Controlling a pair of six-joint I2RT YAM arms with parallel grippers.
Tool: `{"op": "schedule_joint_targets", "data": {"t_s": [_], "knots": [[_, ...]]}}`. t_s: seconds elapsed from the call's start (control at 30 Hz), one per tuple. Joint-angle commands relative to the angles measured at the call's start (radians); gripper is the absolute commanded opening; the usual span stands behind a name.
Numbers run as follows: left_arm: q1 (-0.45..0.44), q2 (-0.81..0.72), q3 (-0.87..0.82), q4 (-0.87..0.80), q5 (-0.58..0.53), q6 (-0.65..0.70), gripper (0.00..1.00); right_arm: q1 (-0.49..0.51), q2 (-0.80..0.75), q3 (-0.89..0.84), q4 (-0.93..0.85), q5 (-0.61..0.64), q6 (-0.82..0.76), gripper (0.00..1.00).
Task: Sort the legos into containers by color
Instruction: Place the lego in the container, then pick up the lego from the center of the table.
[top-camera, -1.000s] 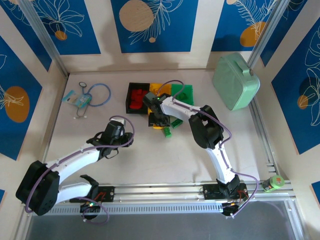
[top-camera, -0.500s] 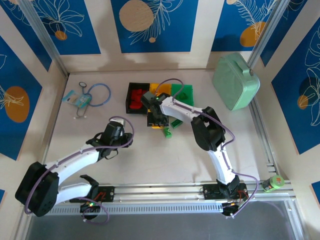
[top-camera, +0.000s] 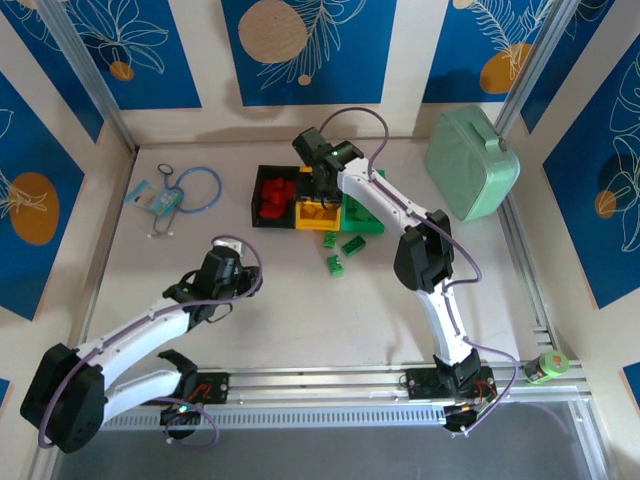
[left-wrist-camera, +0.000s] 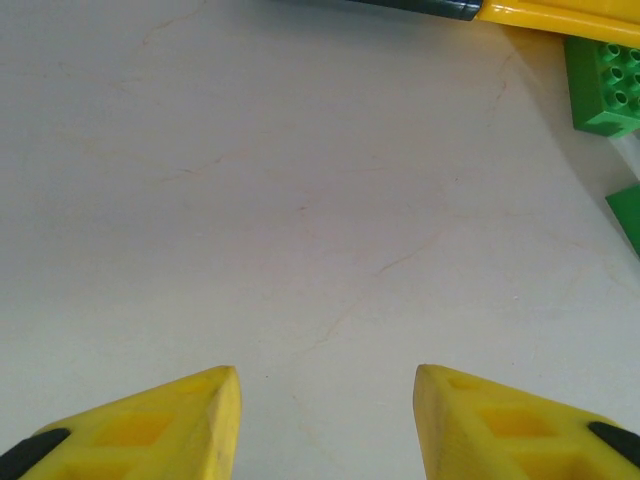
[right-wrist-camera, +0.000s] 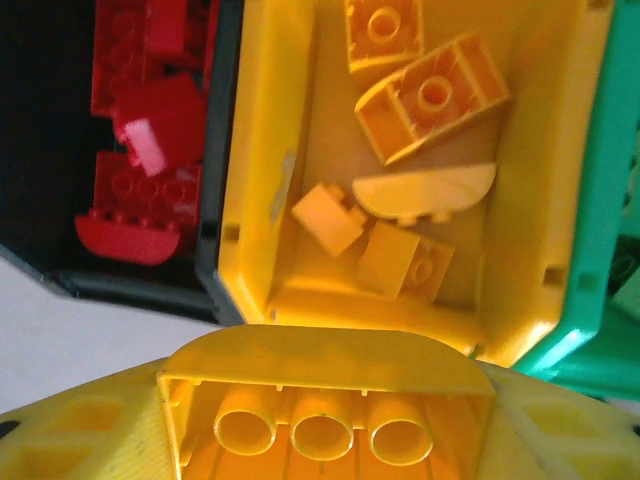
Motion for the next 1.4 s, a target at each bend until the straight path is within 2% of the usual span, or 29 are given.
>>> {"op": "schedule_joint_targets", "data": {"t_s": [0.0,0.1,0.17,0.23,0.4,0.53,0.9,1.1,1.37], "knots": [[0.005,-0.008,-0.006,-0.019,-0.015,0.018,0.49,-0.01,0.077,0.105,-0.1,0.003,-0.046,0.53],[0.005,0.002,0.006,-0.017,-0.007,0.02,0.49,-0.022,0.136,0.225,-0.16,0.004,-0.055,0.6],[0.005,0.003,0.013,-0.021,-0.004,0.02,0.48,-0.021,0.155,0.278,-0.196,0.013,-0.065,0.8],[0.005,0.002,0.016,-0.018,-0.002,0.02,0.49,-0.017,0.144,0.273,-0.204,0.036,-0.065,0.85],[0.005,0.012,0.026,-0.01,0.014,0.021,0.49,-0.007,0.06,0.134,-0.16,0.065,-0.058,0.86],[0.005,0.023,0.034,0.006,0.037,0.027,0.49,-0.008,-0.062,-0.083,-0.062,0.068,-0.041,0.86],[-0.011,0.116,0.042,0.118,0.169,0.006,0.6,-0.047,-0.374,-0.553,0.183,0.0,-0.001,0.86],[-0.083,0.267,0.138,0.129,0.215,0.035,0.67,-0.083,-0.474,-0.759,0.265,-0.034,0.041,0.87],[-0.206,0.529,0.356,0.106,0.217,0.03,0.68,-0.117,-0.615,-0.973,0.322,-0.027,0.085,0.87]]}}
